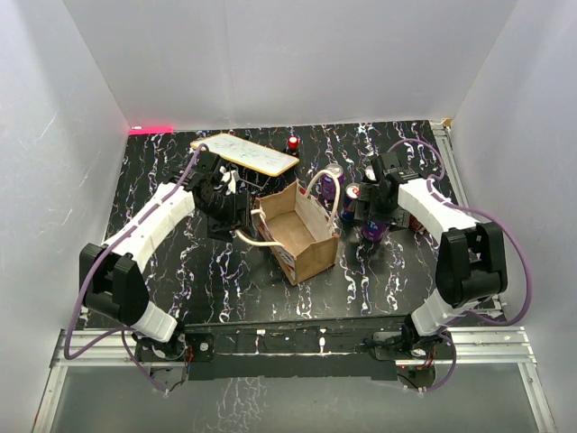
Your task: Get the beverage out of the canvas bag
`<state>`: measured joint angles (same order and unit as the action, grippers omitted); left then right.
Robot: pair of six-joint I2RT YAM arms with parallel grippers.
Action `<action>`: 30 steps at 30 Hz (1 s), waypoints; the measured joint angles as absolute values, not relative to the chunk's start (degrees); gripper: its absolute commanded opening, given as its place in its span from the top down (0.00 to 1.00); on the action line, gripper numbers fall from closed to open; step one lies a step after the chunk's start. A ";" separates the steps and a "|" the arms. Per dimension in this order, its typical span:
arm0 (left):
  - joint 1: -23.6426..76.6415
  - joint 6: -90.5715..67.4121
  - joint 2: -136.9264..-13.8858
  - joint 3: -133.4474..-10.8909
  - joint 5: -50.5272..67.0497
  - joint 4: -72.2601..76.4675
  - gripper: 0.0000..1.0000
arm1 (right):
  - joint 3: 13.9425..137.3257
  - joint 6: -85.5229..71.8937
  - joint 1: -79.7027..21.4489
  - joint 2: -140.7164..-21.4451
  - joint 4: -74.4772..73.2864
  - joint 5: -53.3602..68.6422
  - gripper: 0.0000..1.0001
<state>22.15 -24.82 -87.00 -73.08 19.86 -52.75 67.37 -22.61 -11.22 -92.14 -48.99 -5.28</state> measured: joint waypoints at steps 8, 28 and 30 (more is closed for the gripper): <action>22.15 -24.53 -86.98 -83.09 16.43 -55.70 0.03 | 73.76 -22.74 -11.88 -87.35 -54.30 -3.92 0.01; 22.15 -25.12 -64.10 -106.13 -2.81 -51.72 0.03 | 107.92 -23.53 -28.49 -61.17 -66.30 7.73 0.01; 22.15 -25.28 -58.63 -103.37 -3.64 -49.47 0.03 | 109.12 -24.34 -28.47 -58.52 -66.65 7.01 0.01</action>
<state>22.15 -25.28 -58.63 -103.37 -3.64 -49.47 109.12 -24.34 -28.47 -58.52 -66.65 7.01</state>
